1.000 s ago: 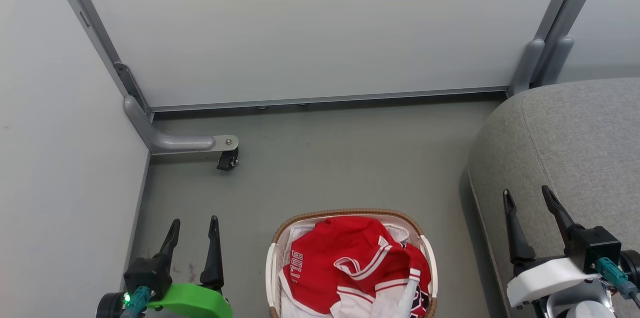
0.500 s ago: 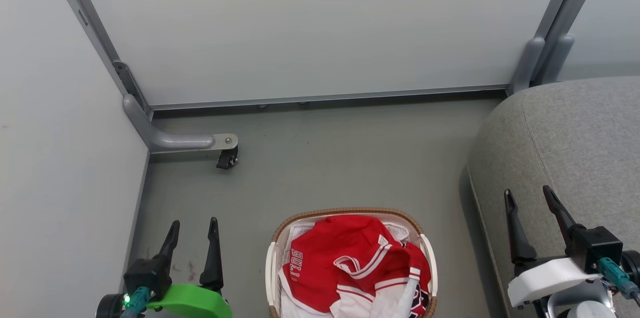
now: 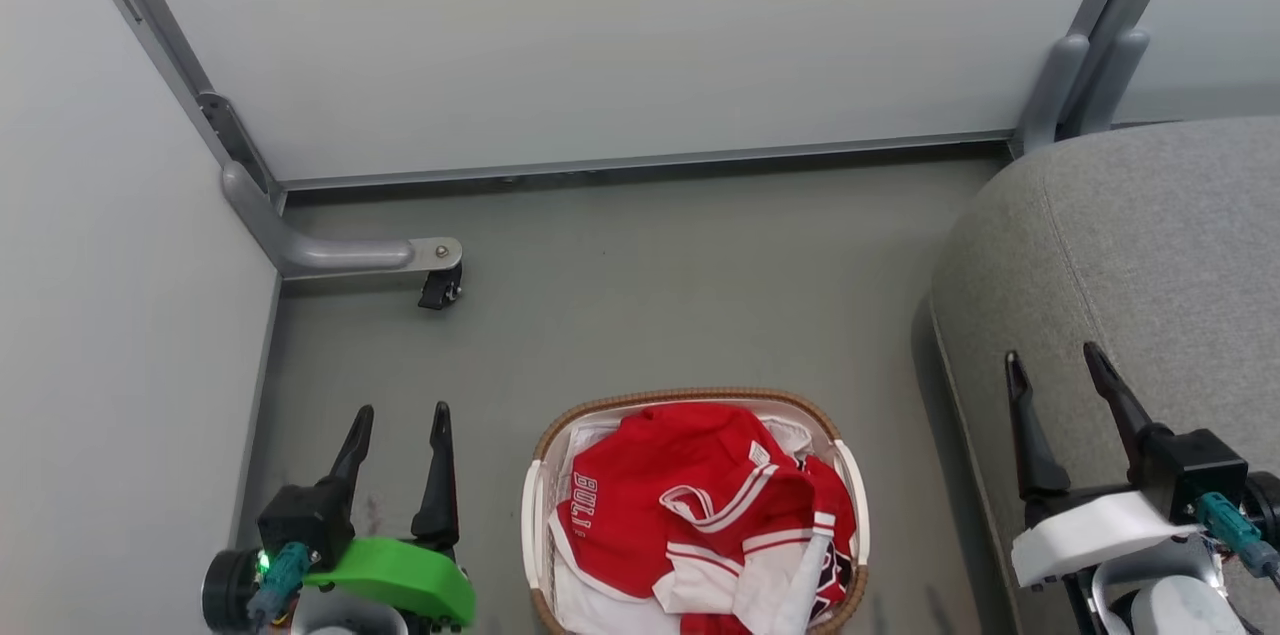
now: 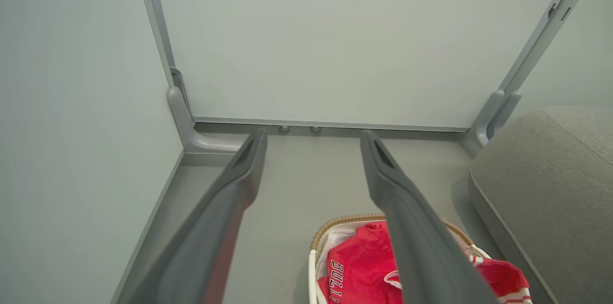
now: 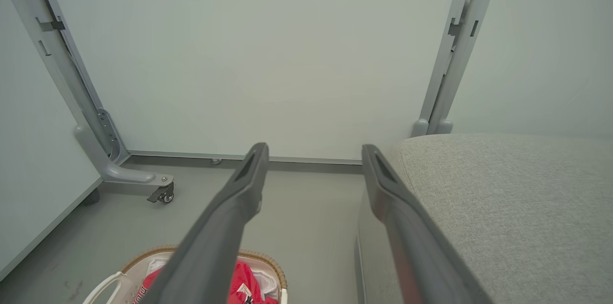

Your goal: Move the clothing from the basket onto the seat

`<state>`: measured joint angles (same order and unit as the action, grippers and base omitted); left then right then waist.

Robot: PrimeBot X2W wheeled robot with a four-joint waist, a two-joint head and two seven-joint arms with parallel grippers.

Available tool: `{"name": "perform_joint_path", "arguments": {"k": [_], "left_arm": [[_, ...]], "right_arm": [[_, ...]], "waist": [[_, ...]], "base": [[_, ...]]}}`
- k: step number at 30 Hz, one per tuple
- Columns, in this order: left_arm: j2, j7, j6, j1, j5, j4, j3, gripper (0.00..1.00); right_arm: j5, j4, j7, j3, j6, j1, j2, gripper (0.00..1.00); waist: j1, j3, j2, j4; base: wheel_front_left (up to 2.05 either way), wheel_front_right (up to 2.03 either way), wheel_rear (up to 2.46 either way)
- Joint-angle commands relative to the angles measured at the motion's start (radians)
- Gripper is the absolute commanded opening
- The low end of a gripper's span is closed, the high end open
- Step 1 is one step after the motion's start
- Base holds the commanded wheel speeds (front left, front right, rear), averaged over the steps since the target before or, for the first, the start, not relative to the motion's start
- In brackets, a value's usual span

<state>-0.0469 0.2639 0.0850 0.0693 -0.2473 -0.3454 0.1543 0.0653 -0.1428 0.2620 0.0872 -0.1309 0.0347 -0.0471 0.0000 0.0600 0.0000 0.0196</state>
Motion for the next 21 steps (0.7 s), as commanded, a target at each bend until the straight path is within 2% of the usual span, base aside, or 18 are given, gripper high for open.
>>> {"name": "perform_joint_path", "arguments": {"k": [1, 8, 15, 17, 21], "left_arm": [[-0.006, 0.001, 0.005, 0.031, -0.007, 0.000, 0.001, 1.00], [-0.006, 0.001, 0.029, 0.157, 0.018, -0.038, 0.060, 1.00], [-0.006, 0.001, 0.044, 0.313, 0.030, -0.154, 0.167, 1.00], [-0.006, 0.001, 0.045, 0.354, 0.043, -0.200, 0.217, 1.00], [-0.018, 0.001, 0.047, 0.432, 0.002, -0.286, 0.395, 1.00]], "right_arm": [[-0.002, 0.007, 0.005, 0.006, 0.000, 0.020, -0.006, 1.00], [0.007, 0.035, 0.004, 0.031, 0.000, 0.099, -0.006, 1.00], [0.040, 0.064, 0.004, 0.054, 0.000, 0.204, -0.005, 1.00], [0.052, 0.073, 0.004, 0.058, 0.001, 0.228, -0.005, 1.00], [0.071, 0.087, 0.004, 0.054, 0.001, 0.262, -0.004, 1.00]], "waist": [[0.0000, 0.047, 0.0000, -0.017], [0.0000, 0.193, 0.0000, -0.056], [0.0000, 0.358, 0.0000, -0.127], [0.0000, 0.397, 0.0000, -0.150], [0.0000, 0.466, 0.0000, -0.199]], "base": [[0.00, 0.00, 0.00], [0.00, 0.00, 0.00], [0.00, 0.00, 0.00], [0.00, 0.00, 0.00], [0.00, 0.00, 0.00]]}}
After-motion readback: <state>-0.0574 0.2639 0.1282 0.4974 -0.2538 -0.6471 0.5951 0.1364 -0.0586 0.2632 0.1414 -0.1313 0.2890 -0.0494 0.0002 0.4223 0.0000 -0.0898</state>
